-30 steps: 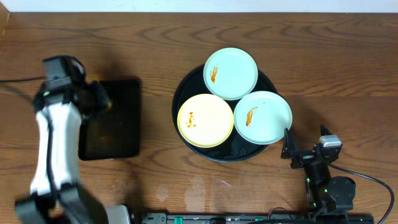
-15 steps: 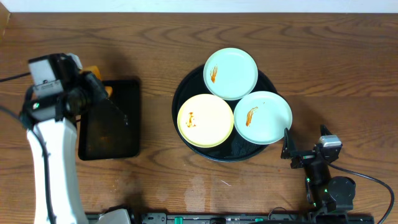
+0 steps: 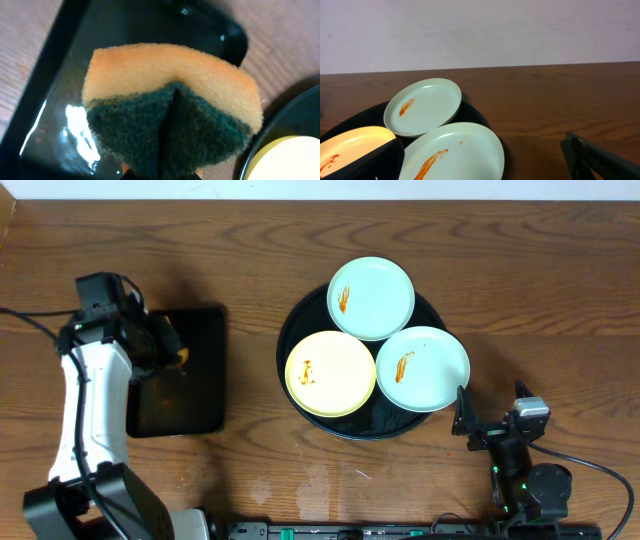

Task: Clean dirty plates on tray and stack at the side
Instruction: 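Carry the sponge with the left gripper toward the cream plate, then place the sponge onto the cream plate and release it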

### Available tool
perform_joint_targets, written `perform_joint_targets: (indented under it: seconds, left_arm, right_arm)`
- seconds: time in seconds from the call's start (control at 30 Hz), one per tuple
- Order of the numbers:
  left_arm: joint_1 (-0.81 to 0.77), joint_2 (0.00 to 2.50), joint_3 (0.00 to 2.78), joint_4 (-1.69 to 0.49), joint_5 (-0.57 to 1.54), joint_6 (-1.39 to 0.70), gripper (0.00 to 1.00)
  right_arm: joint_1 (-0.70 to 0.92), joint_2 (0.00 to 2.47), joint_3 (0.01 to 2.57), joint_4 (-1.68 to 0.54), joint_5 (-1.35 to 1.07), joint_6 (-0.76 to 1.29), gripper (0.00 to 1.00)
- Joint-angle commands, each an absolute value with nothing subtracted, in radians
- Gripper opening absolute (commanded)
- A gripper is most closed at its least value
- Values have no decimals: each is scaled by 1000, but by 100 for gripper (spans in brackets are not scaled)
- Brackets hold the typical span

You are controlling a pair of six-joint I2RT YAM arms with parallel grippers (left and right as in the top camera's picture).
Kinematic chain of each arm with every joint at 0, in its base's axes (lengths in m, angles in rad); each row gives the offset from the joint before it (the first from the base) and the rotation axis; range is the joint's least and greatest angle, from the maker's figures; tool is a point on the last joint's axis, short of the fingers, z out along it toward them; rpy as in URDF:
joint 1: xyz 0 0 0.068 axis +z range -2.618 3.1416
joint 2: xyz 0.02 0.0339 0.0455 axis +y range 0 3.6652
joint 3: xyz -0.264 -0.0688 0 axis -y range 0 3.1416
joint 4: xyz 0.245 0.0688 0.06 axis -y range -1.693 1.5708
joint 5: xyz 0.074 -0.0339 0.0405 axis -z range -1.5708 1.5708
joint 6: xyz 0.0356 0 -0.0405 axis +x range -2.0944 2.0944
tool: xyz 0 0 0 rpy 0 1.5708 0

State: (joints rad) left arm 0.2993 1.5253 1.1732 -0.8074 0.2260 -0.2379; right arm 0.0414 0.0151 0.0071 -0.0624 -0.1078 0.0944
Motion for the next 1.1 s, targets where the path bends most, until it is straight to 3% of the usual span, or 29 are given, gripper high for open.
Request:
perform_joint_targets:
  seconds: [0.0,0.2,0.5,0.7,1.07]
  left_arm:
    - [303,1461,1223,-811,277,-244,7]
    - [303,1297,1259,-783,462,-294,8]
    - [213,1238,1251,-912,465,-426,7]
    - [11,1304,1204,-901,464,-479,7]
    - [-330,1612,1195,-692,464,-517,7]
  right_arm:
    - [31,13,6,-65,-109,84,99]
    - [31,13,6,-65,-109,84,99]
    - [31,13,6,-65,-109,84,99]
    - [31,13,6,-65,-109,84,99]
    - [31,13,6,-65,-109,84,99]
